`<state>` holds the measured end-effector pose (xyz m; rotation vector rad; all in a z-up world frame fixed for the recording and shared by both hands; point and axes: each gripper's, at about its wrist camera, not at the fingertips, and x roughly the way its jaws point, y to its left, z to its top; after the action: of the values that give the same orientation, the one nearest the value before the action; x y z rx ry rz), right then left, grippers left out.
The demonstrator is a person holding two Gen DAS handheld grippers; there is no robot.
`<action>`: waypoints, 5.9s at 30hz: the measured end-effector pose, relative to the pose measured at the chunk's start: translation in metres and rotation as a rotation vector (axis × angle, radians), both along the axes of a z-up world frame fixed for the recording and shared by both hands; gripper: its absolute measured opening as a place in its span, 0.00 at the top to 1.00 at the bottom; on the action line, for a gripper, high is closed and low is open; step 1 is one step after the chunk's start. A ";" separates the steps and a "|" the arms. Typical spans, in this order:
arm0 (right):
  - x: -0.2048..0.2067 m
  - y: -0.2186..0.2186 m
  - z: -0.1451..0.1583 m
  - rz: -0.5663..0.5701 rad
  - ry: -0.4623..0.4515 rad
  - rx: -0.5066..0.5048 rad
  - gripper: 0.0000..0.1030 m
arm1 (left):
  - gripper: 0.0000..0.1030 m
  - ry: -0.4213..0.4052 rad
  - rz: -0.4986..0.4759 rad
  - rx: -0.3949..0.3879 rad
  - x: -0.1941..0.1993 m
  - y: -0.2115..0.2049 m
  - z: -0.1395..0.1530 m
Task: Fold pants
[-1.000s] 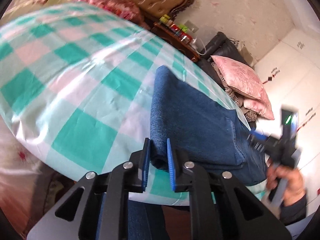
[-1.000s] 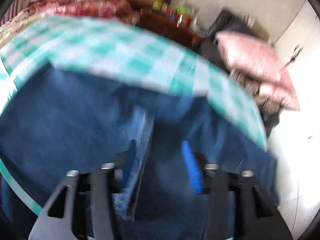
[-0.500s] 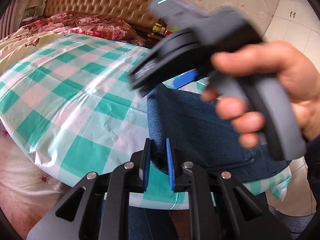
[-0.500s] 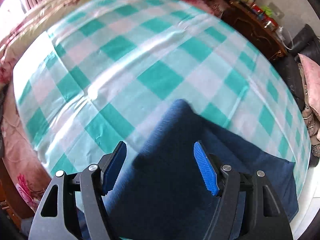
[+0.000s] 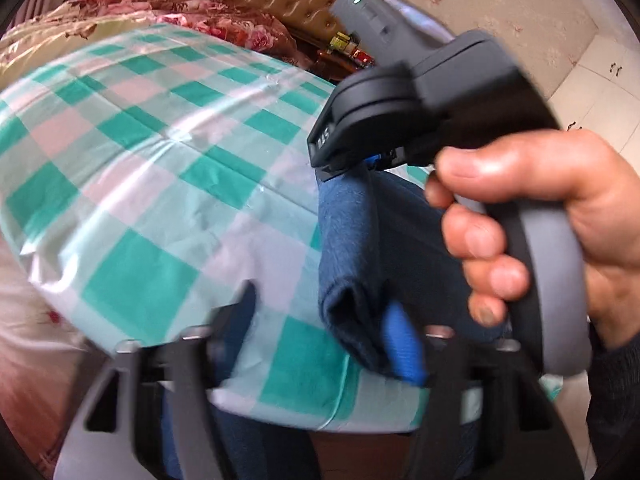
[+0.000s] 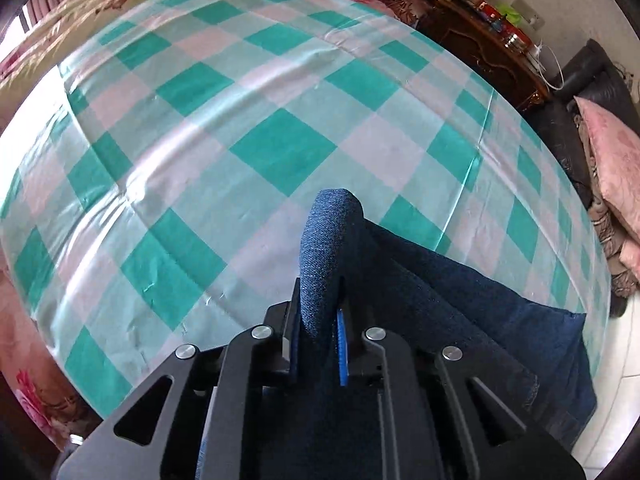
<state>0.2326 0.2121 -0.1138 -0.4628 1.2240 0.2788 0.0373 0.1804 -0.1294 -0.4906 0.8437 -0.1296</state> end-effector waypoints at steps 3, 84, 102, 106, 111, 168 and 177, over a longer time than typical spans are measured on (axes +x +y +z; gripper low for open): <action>0.001 -0.014 0.020 -0.015 -0.008 0.078 0.92 | 0.87 -0.036 -0.017 0.068 0.001 -0.015 0.016; -0.135 -0.701 0.093 -0.710 -0.462 0.376 0.53 | 0.53 -0.512 -0.740 0.531 0.016 -0.467 0.087; -0.174 -0.613 0.003 -0.785 -0.452 0.158 0.39 | 0.80 -0.227 -0.790 0.500 0.193 -0.470 0.047; -0.174 -0.610 0.003 -0.788 -0.446 0.146 0.39 | 0.77 -0.240 -1.047 0.404 0.155 -0.549 0.049; -0.171 -0.609 0.002 -0.790 -0.435 0.134 0.39 | 0.54 -0.189 -0.981 0.437 0.180 -0.583 0.034; -0.176 -0.542 0.021 -0.731 -0.415 0.085 0.28 | 0.57 -0.027 -0.632 0.451 0.015 -0.349 0.026; -0.189 -0.532 0.010 -0.732 -0.407 0.045 0.27 | 0.51 0.006 -0.614 0.469 0.016 -0.349 0.028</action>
<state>0.0434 -0.3197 -0.1041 -0.0055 0.9102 -0.3976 0.0537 -0.1685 -0.1018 0.2196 0.9737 -0.4808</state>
